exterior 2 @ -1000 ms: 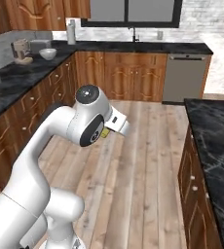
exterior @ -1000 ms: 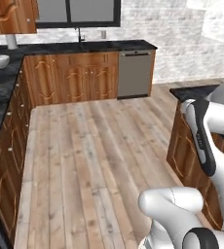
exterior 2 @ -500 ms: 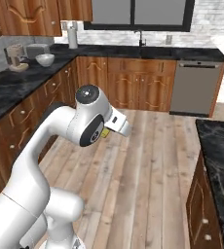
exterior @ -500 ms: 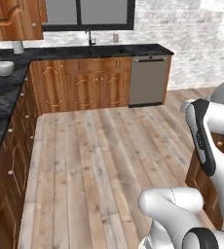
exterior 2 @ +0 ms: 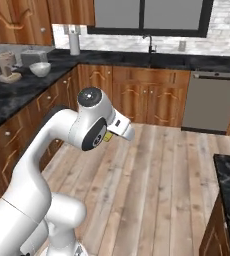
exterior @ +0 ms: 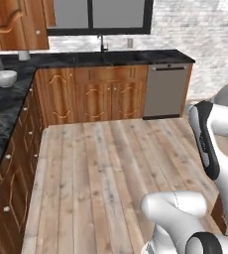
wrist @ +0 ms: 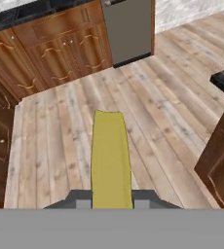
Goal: Pick the egg and butter from the fridge and place them by the bowl for mixing.
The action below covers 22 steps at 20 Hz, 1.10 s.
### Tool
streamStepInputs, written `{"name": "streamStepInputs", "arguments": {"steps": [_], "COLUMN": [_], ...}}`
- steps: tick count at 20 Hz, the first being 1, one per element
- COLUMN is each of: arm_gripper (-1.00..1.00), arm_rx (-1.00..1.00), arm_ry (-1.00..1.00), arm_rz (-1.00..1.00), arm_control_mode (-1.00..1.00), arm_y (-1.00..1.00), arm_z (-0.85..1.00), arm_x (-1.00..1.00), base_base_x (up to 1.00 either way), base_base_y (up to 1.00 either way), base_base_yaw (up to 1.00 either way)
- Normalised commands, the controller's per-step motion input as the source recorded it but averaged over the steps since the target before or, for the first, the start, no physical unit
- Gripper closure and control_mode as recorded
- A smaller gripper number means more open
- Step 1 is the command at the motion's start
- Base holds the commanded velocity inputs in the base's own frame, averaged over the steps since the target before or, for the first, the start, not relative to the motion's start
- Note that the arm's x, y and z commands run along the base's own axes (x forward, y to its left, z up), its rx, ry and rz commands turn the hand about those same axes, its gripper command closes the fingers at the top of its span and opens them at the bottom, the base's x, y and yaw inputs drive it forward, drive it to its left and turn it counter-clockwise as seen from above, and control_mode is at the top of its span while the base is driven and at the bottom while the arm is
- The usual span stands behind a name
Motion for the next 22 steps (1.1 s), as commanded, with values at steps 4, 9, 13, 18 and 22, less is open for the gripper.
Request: {"name": "streamStepInputs", "arguments": {"steps": [4,9,13,18,22], "arm_gripper": [1.00,1.00,1.00,1.00,1.00], "arm_rx": [0.00,0.00,0.00,0.00,0.00], "arm_ry": [0.00,0.00,0.00,0.00,0.00], "arm_rz": [0.00,0.00,0.00,0.00,0.00], "arm_control_mode": [1.00,1.00,1.00,1.00,1.00], "arm_y": [0.00,0.00,0.00,0.00,0.00], "arm_z": [0.00,0.00,0.00,0.00,0.00], "arm_x": [0.00,0.00,0.00,0.00,0.00], "base_base_x": [0.90,0.88,0.87,0.87,0.86], "base_base_y": [-0.03,-0.05,-0.04,-0.03,-0.03], "base_base_yaw": [0.11,0.10,0.11,0.13,0.16]}}
